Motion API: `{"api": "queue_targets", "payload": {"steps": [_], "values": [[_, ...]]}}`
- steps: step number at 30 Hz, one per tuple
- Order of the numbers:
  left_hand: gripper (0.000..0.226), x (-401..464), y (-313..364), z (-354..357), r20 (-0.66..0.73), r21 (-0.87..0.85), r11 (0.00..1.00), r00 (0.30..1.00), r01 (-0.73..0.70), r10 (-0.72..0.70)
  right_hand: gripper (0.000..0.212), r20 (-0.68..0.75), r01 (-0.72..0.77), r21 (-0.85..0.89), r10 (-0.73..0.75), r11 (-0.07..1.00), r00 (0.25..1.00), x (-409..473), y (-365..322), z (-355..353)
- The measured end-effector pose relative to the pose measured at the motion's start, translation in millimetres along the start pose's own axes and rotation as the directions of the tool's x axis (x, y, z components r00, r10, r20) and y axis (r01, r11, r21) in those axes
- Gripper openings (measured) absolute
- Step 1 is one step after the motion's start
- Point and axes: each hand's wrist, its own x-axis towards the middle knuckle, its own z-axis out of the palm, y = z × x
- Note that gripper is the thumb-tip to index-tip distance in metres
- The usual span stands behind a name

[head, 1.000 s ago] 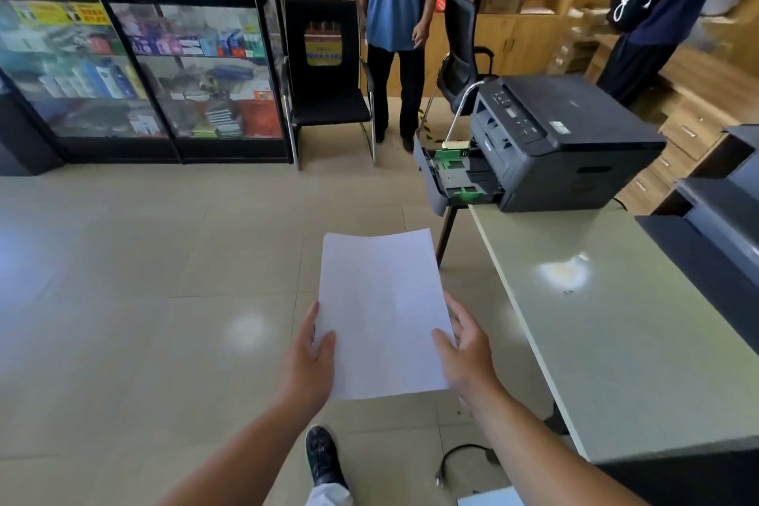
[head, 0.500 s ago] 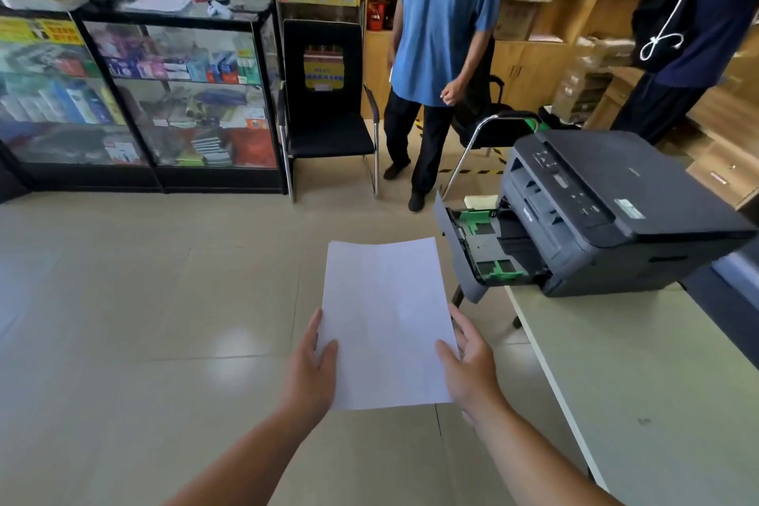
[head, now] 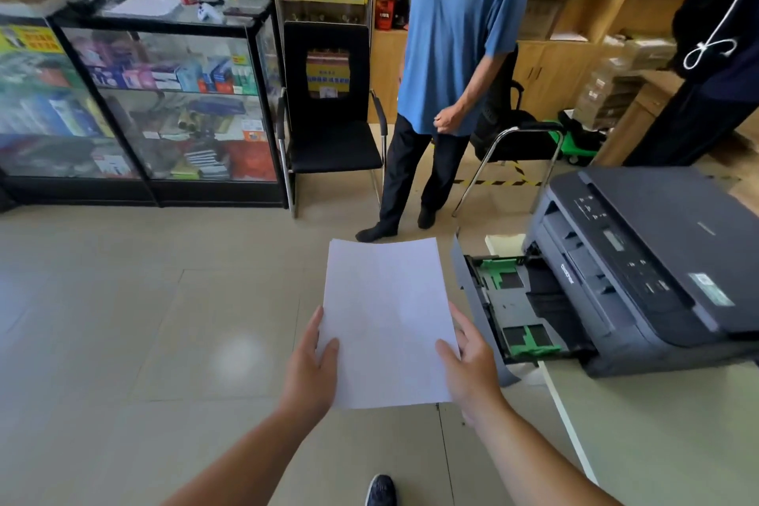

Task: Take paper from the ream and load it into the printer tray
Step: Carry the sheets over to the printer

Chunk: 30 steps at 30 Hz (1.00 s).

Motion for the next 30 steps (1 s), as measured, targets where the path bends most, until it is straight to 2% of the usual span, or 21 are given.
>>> {"api": "queue_targets", "payload": {"steps": [11,16,23,30], "values": [[0.055,104.4,41.5,31.3,-0.022,0.06,0.998,0.999,-0.025,0.026,0.065,0.019,-0.026,0.052,0.025,0.998,0.999,109.5,-32.4,0.4],[0.055,138.9,49.3,40.2,0.005,0.077,0.996,0.999,-0.032,0.032,0.064,-0.017,-0.024,0.076,0.026,0.997,1.0,137.2,-39.5,1.8],[0.056,198.3,47.8,44.7,0.168,0.064,0.997,0.985,-0.043,0.032,0.063,-0.13,-0.049,0.102,0.062,0.994,0.99,160.7,-41.9,10.6],[0.055,268.6,63.7,55.1,0.418,0.134,0.971,0.9,-0.198,0.125,0.062,-0.377,-0.057,0.192,0.127,0.98,0.917,172.2,-43.7,28.9]]}}
